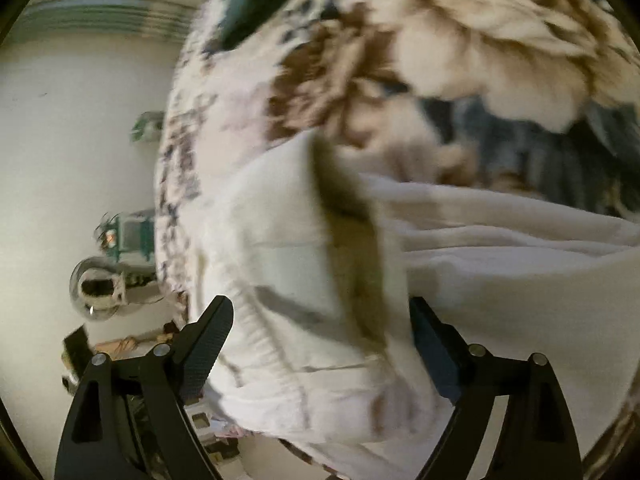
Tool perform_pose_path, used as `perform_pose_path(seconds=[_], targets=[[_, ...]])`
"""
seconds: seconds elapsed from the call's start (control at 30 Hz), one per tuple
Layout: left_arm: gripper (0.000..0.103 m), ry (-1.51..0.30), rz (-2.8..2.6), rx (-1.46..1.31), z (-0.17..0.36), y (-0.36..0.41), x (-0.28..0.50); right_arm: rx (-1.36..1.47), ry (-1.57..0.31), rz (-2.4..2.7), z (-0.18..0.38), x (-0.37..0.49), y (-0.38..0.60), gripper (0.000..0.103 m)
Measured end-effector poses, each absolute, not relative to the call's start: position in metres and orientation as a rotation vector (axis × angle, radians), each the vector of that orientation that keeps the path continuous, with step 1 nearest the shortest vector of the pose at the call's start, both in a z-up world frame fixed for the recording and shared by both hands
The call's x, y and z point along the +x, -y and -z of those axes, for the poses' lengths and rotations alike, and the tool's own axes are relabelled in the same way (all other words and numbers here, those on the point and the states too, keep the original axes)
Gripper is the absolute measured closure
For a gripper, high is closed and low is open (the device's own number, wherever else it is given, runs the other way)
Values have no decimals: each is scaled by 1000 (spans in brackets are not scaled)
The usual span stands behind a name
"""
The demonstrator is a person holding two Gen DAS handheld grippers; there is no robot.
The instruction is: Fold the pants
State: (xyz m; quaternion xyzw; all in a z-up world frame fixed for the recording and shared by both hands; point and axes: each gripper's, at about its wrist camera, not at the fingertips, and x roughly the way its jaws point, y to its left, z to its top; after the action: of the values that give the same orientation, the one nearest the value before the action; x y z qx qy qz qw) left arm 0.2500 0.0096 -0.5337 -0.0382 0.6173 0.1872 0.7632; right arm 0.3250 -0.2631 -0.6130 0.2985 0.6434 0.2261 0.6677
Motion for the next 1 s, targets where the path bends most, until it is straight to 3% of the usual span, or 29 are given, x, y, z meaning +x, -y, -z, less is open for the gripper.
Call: perform_pose_path(seconds=[0.03,0.1,0.2,0.27,0.5,0.8,0.97,1.0], targets=[[14,-1343,-405,-76,535,-8,251,656,-1466,-499,617,324,256,18],[14,-1347,-406,-66,536,-7,252,589,-1467,-445,618,324,244,44],[14,-1350,-404,-68,534,-7,254,536,-1456,-373,609,320,240,74],[14,-1345,-398,-81,528,-8,254,540,-1425,-335,590,315,250,84],[14,-1296,-397,-48,512,-3,250,583,-1353,-179,531,280,344,86],[14,-1338,-250,-139,521,33,266,675,-1415,157,559,226,496,86],[14,-1356,-145,-191,523,59,292,893,-1509,144,607,219,532,68],[14,-1355,-123,-205,523,64,301,907,-1492,150,607,220,535,57]])
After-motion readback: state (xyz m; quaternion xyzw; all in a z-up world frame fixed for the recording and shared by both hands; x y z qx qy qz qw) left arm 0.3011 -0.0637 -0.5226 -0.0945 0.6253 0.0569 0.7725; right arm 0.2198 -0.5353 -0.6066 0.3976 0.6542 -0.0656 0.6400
